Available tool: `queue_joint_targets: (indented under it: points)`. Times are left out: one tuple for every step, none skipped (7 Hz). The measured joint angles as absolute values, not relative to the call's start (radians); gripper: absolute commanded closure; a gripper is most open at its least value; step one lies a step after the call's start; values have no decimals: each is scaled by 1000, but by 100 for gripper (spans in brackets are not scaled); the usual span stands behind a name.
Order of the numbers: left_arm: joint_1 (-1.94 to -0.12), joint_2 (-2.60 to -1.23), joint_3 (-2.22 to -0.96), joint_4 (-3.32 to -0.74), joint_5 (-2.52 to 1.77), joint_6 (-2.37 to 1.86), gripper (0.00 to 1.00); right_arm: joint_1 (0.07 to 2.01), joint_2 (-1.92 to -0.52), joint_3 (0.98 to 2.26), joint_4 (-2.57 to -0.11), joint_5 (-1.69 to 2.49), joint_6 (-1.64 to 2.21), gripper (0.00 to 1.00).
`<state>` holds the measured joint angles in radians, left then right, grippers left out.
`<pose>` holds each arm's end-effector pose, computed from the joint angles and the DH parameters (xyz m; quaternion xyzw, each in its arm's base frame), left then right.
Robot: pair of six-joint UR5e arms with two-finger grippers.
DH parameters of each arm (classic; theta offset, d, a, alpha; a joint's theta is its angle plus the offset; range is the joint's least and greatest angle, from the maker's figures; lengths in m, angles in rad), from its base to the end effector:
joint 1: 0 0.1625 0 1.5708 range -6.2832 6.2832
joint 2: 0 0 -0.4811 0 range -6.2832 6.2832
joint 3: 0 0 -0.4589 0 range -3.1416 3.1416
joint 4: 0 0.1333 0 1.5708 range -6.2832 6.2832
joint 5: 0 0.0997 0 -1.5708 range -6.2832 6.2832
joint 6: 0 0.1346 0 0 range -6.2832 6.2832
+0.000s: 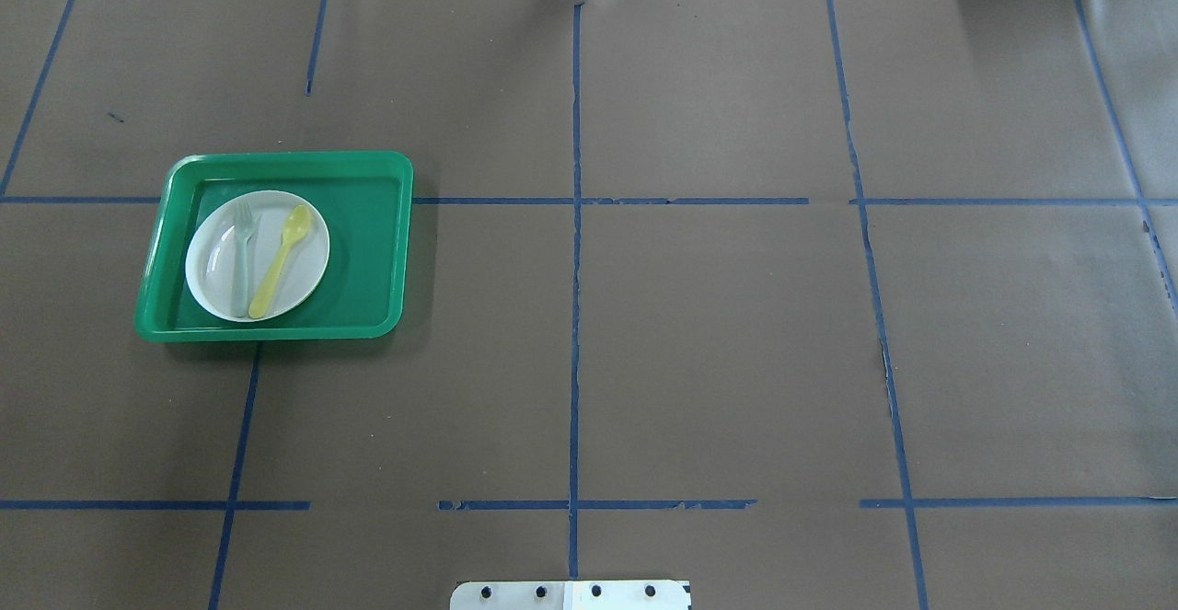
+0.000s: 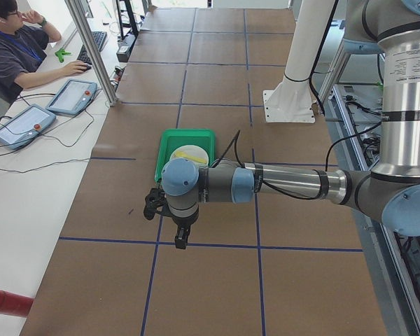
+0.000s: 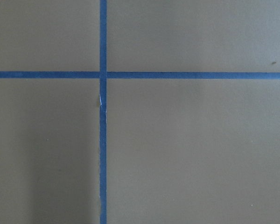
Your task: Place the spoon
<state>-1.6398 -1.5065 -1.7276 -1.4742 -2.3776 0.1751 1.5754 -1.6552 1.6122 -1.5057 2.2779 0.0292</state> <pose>-0.0722 -0.5216 0.6937 0.0459 0.3899 0.0480 0.9185 0.0483 -0.5196 0.7617 0.0061 -0.3463 0.0120 0.9380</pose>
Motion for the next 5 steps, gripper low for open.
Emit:
queue_joint_targets:
  points:
    - [-1640,-1507,-1730,-1474,-2377,175,0,1575,-1655,1612,-1506,2278,29,0]
    - [-1640,-1508,-1731,-1474,-2379,173,0,1575,-1655,1612,-1505,2278,29,0]
    - [-1639,-1509,-1732,-1474,-2384,170,0,1575,-1655,1612,-1505,2278,29,0]
    - [-1638,-1511,-1746,-1477,-2388,169,0,1575,-1655,1612,-1505,2278,29,0]
    - [-1635,-1515,-1762,-1506,-2392,167,0,1575,-1655,1612,-1505,2278,29,0]
